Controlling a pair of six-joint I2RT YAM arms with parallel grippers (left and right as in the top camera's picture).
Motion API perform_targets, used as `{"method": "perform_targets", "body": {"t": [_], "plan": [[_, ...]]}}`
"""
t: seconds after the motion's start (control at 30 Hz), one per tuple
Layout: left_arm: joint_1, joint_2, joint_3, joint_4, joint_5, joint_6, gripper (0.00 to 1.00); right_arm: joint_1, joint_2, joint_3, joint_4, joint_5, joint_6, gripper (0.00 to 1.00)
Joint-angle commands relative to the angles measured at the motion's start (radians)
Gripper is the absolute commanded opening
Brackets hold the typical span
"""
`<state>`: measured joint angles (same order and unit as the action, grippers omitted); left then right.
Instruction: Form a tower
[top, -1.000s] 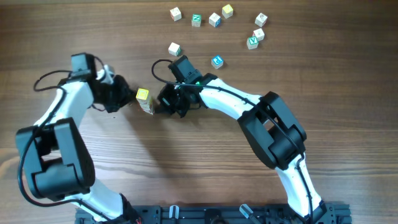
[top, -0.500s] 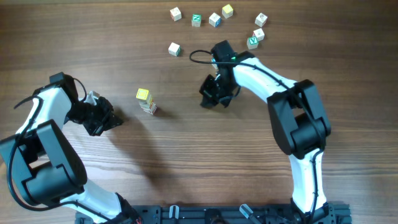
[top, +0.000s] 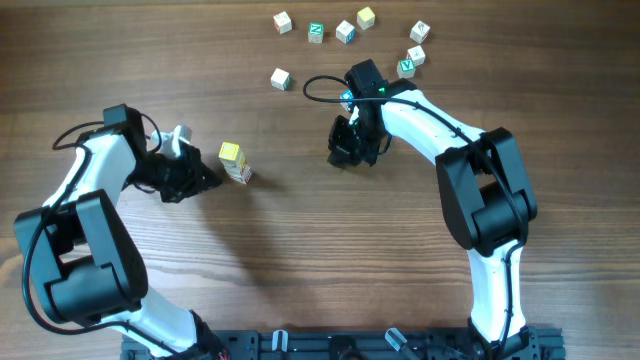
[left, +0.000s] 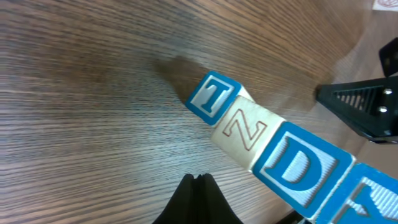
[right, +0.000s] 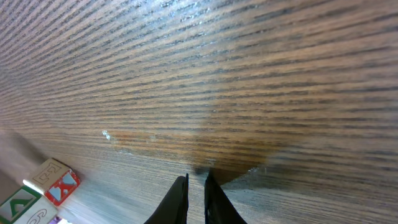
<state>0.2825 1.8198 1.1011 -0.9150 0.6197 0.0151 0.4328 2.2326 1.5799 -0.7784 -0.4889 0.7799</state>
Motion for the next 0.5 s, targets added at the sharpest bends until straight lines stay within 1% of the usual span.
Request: {"method": "perform_targets", "body": {"t": [0.0, 0.13, 0.27, 0.37, 0.47], "plan": [[0.0, 0.01, -0.016, 0.011, -0.03, 0.017, 0.04, -0.006, 0.035, -0.017, 0.003, 0.13, -0.023, 0.12], [0.0, 0.01, -0.073, 0.048, -0.03, -0.001, 0.04, -0.006, 0.035, -0.017, 0.003, 0.131, -0.026, 0.12], [0.0, 0.01, -0.077, 0.063, -0.011, 0.0, 0.04, -0.006, 0.035, -0.017, 0.003, 0.13, -0.029, 0.11], [-0.002, 0.01, -0.084, 0.104, -0.006, 0.003, 0.04, -0.006, 0.035, -0.017, 0.002, 0.13, -0.029, 0.05], [-0.023, 0.01, -0.088, 0.1, -0.007, -0.004, 0.04, -0.006, 0.035, -0.017, 0.002, 0.13, -0.029, 0.04]]}}
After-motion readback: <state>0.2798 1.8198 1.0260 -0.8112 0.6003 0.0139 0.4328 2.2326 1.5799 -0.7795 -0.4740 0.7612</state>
